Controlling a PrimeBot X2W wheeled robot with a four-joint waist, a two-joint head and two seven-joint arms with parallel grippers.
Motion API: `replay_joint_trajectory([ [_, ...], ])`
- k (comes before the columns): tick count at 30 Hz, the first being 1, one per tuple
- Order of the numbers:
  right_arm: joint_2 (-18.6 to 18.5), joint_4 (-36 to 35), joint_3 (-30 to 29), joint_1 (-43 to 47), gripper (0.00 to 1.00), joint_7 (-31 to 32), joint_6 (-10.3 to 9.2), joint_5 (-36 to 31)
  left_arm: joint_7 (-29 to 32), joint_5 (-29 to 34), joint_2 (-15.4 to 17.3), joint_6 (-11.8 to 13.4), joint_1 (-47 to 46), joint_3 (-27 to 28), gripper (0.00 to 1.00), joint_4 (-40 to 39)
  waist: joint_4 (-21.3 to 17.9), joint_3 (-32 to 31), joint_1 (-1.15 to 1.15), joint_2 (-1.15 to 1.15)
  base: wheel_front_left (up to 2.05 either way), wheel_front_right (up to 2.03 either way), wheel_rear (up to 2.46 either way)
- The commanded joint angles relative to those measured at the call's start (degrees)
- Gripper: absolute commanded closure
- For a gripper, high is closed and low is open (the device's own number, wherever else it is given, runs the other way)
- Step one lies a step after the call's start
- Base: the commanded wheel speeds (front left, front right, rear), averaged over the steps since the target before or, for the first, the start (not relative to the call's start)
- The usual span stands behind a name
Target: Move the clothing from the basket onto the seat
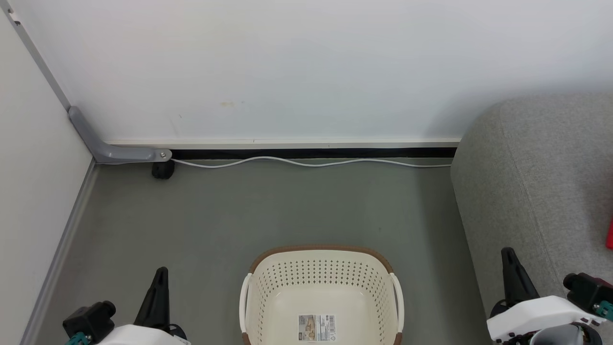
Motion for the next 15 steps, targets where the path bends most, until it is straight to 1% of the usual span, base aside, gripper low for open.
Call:
replay_joint_trajectory([
  [1,-0.6,-1.8,0.0,-1.6,1.0,0.7,0.02,2.0,0.5,-2.0,0.8,-0.1,-2.4,0.9,1.0,-1.8,0.0,0.0,-0.01,0.0,0.0,0.0,0.0],
  [15,-0.7,-2.8,-0.8,-1.5,1.0,2.8,0.03,10.4,2.7,-10.3,0.8,-0.1,-2.9,1.4,1.0,-2.5,-0.4,-0.1,-0.01,0.0,0.0,0.0,0.0],
])
